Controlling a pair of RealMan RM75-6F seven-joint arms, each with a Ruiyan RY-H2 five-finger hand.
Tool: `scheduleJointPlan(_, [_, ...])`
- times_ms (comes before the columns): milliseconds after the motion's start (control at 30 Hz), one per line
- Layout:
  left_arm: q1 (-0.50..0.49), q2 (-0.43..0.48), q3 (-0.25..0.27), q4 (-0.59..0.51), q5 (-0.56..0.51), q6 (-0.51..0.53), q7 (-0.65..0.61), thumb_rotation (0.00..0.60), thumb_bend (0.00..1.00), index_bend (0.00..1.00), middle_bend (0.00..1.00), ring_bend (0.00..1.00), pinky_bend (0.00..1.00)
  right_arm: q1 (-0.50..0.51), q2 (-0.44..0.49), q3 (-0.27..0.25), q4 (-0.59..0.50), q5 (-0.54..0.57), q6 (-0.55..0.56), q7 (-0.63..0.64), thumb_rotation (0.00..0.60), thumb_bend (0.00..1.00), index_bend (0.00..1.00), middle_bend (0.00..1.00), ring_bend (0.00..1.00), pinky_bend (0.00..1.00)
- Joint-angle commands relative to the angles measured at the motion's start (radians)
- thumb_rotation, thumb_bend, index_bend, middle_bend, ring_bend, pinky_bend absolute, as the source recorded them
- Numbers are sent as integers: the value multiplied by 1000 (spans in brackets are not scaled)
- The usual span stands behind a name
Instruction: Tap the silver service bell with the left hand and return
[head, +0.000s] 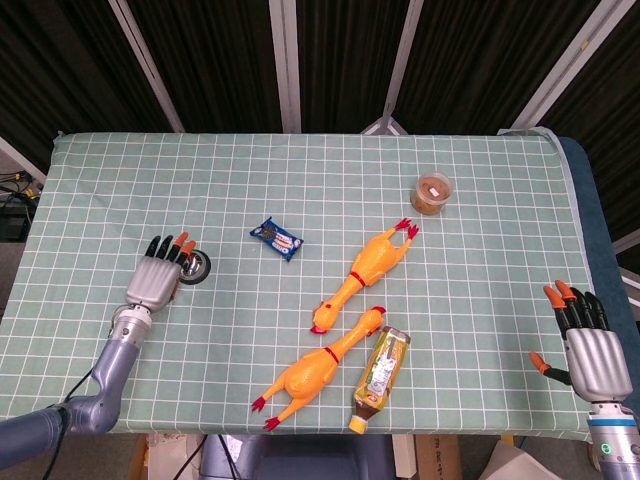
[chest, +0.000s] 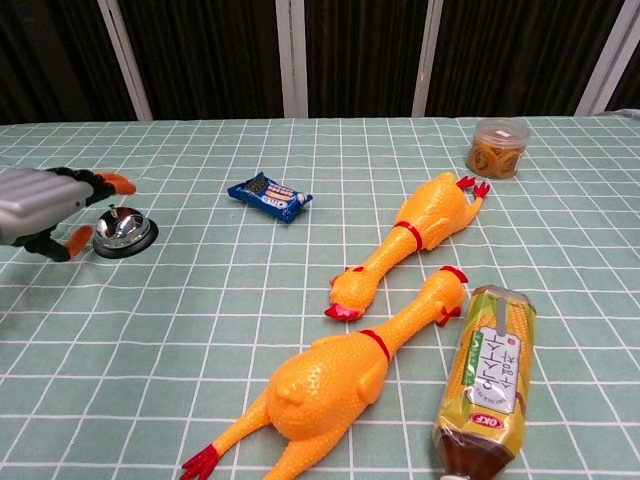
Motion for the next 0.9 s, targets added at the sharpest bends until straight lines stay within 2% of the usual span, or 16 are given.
scheduleJointPlan(33, [-5, 22, -40, -53, 42, 70, -27, 600, 795, 0, 0, 0, 0, 0, 0, 0, 1, -1, 1, 1, 600, 252, 0, 0, 0, 0])
scheduleJointPlan(133, [8, 58, -64, -128, 56, 121, -49, 600, 581, 0, 0, 0, 0, -1, 2, -2, 1, 0, -2, 4, 600, 252, 0, 0, 0, 0])
scheduleJointPlan(200, [31, 94, -63, -185, 65, 161, -50, 600, 387, 0, 0, 0, 0, 0, 4, -3, 0, 2, -6, 3, 600, 252, 0, 0, 0, 0])
scheduleJointPlan(300, [84, 166, -41, -283, 75, 228, -37, 600, 228, 0, 0, 0, 0, 0, 6, -5, 2, 0, -8, -6, 600, 251, 0, 0, 0, 0])
scheduleJointPlan(400, [161, 252, 5, -383, 97, 298, -59, 600, 171, 0, 0, 0, 0, 0, 2, -5, 7, -4, -1, -20, 600, 252, 0, 0, 0, 0])
scheduleJointPlan(567, [276, 354, 87, -477, 167, 387, -158, 600, 150, 0, 0, 0, 0, 1, -9, -3, 13, -8, 5, -44, 600, 252, 0, 0, 0, 0])
scheduleJointPlan(700, [357, 399, 152, -471, 251, 457, -253, 600, 149, 0, 0, 0, 0, 2, -17, -3, 18, -14, 10, -56, 600, 252, 0, 0, 0, 0])
scheduleJointPlan(900, [417, 420, 177, -412, 296, 507, -358, 600, 150, 0, 0, 0, 0, 7, -25, -3, 19, -12, 3, -64, 600, 251, 0, 0, 0, 0])
